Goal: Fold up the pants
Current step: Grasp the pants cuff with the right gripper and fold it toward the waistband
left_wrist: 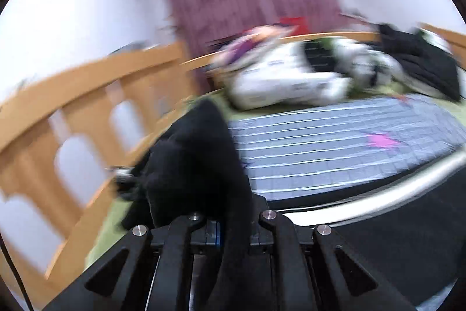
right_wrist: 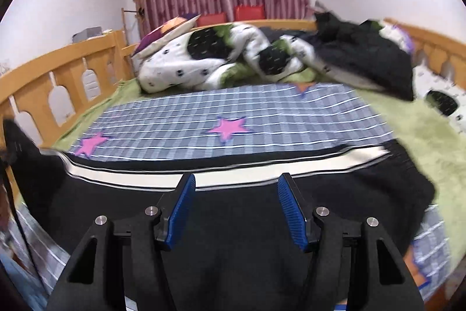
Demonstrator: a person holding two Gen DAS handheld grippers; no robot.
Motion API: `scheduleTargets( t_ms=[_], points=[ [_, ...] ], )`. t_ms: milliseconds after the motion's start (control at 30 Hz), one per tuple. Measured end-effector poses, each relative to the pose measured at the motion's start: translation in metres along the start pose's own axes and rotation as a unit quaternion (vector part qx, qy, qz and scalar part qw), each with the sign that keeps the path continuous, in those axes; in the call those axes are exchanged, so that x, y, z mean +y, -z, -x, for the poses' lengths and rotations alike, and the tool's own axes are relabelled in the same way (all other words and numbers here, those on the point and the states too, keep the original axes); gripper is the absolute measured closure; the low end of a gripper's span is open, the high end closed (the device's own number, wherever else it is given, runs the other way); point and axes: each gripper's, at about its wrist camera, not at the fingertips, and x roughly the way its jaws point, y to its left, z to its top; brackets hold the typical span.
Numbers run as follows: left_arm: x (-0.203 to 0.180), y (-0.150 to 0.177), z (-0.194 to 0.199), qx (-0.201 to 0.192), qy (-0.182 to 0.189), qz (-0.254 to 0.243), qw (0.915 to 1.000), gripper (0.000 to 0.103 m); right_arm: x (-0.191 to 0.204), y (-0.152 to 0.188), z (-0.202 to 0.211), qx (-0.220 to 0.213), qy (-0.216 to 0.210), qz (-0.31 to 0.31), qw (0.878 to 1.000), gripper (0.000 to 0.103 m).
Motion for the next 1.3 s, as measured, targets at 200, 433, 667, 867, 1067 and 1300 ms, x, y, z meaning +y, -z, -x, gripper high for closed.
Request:
scheduleTargets(
  t_ms=[200, 433, 667, 867, 1067, 1300],
  points=[
    [-0.166, 0.005, 0.039, -0.013, 0.131, -0.131, 0.9826, 0.093, -0.085, 0.022, 0.025, -0.016, 0.05, -0.046, 0.998, 0.045],
    [-0.275, 0.095, 0.028, 0.098, 0.17, -0.202, 0.9594, 0.092, -0.175, 0.045, 0.045, -0.016, 0.052, -0.17, 0.984, 0.044],
    [-0.211, 0.084, 0.059, 0.111, 0.246, -0.143, 0.9522, 0.056, -0.161, 0.043, 0.031, 0.005, 0.021, -0.147, 0.989, 0.044],
    [-0.107, 0.085, 0.071, 0.07, 0.254, -0.056, 0.9629, 0.037, -0.105, 0.033, 0.012, 0.023, -0.016, -0.086, 0.996, 0.044],
    [-0.029, 0.079, 0.028, 0.086, 0.156, -0.03, 0.9835, 0.033, -0.036, 0.025, -0.011, 0.048, -0.085, -0.024, 0.995, 0.044],
    [0.042, 0.074, -0.022, 0.094, 0.08, 0.014, 0.9923, 0.033, 0.047, 0.022, -0.042, 0.085, -0.144, 0.063, 0.984, 0.044]
  ],
)
